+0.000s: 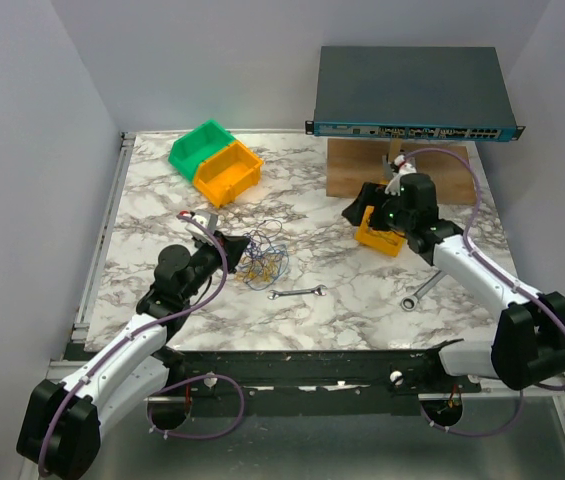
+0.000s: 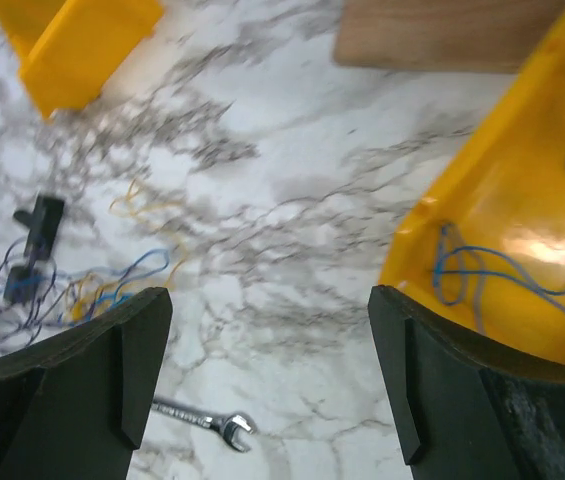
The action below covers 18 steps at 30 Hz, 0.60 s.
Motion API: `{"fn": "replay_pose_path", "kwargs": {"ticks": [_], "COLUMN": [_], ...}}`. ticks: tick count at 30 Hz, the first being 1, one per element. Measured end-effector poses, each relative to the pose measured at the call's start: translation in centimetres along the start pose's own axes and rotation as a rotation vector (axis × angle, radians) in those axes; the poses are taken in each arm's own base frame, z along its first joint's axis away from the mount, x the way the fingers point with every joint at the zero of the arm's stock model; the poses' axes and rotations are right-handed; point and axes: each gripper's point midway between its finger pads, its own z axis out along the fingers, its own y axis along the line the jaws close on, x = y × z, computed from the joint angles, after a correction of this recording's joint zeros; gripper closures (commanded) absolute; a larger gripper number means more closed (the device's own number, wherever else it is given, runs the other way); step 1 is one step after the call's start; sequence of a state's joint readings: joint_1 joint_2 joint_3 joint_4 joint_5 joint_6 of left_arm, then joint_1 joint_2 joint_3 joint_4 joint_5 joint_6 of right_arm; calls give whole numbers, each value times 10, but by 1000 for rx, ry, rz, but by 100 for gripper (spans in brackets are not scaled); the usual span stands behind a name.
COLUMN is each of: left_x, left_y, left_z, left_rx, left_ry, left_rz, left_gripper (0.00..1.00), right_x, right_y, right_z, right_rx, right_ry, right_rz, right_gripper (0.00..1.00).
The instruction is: Untangle the cables
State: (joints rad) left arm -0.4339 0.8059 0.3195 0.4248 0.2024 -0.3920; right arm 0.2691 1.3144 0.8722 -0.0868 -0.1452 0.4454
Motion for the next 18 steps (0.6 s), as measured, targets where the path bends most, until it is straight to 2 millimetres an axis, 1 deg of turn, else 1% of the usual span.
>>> {"fn": "replay_pose_path", "kwargs": {"ticks": [2, 3, 6, 9, 11, 14, 16, 18], "left_x": [0, 0, -1, -1, -2, -7, -10, -12], "left_y": [-2, -3, -8, -15, -20, -28, -32, -37], "left_z": [0, 0, 1, 1, 0, -1, -2, -5], "left_rx": [10, 17, 48, 84, 112, 158, 180, 207], "left_ry": [1, 2, 1, 2, -1, -16, -31, -49], "left_rz": [0, 1, 3, 6, 10, 19, 25, 32], "left_gripper": [100, 100, 100, 100, 100, 100, 100, 100], "right_x": [17, 22, 48, 83, 105, 135, 147, 154], "right_y": [26, 33, 72, 110, 130, 150, 160, 167], "right_z": [0, 0, -1, -4, -4, -5, -5, -3], "right_rx": [-90, -110, -248, -391, -466, -543, -580, -608], "right_ry": [50, 64, 117, 178, 220, 262, 264, 253], "right_rz": [-58, -71, -164, -254, -305, -378, -412, -433], "right_gripper": [14, 14, 14, 14, 14, 13, 13, 14]}}
